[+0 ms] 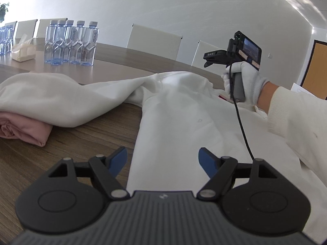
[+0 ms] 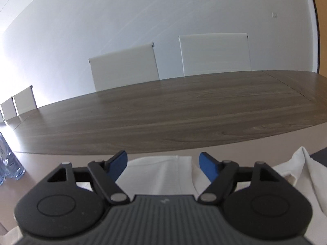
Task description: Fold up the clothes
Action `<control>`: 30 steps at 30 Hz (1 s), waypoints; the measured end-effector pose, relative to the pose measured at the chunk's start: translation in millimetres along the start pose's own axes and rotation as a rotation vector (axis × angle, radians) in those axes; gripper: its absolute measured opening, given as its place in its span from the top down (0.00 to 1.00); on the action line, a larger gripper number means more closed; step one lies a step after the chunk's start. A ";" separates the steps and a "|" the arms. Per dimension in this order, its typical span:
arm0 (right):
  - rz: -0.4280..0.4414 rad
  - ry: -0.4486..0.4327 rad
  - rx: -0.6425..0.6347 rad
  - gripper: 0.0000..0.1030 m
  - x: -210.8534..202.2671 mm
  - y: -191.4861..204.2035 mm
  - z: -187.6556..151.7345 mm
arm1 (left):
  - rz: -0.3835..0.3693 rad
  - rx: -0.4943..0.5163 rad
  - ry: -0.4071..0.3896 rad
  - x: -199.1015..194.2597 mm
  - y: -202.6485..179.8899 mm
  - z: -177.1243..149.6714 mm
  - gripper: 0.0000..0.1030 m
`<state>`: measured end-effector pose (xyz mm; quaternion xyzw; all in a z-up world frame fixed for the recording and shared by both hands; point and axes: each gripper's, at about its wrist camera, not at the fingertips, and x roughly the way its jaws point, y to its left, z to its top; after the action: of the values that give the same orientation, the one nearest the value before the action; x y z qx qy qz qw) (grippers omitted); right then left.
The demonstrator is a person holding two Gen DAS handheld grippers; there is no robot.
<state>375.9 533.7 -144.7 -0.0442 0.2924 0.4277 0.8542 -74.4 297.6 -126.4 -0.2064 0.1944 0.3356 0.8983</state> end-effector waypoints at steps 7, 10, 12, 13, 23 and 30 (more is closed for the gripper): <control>0.159 0.076 0.013 0.20 -94.8 -26.9 -13.2 | 0.027 0.006 0.029 7.3 0.4 -6.2 0.27; 0.203 0.117 0.061 0.20 -139.0 -54.1 -27.3 | 0.037 0.016 0.042 9.8 -1.1 -7.6 0.27; 0.205 0.131 0.116 0.20 -159.6 -75.6 -33.3 | 0.039 0.031 0.040 9.6 -3.1 -8.7 0.26; 0.204 0.137 0.144 0.20 -168.3 -85.6 -35.4 | 0.043 0.036 0.036 9.0 -4.0 -9.2 0.25; 0.185 0.122 0.246 0.20 -242.6 -176.9 -47.2 | 0.053 0.041 0.034 11.2 -3.7 -11.7 0.23; 0.152 0.093 -0.153 0.20 -363.6 -165.5 -34.8 | 0.044 0.003 0.022 12.3 11.7 -5.8 0.22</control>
<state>316.6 161.8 -7.0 -0.1067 0.3007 0.5099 0.7988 -75.1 309.2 -140.1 -0.2043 0.2091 0.3528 0.8889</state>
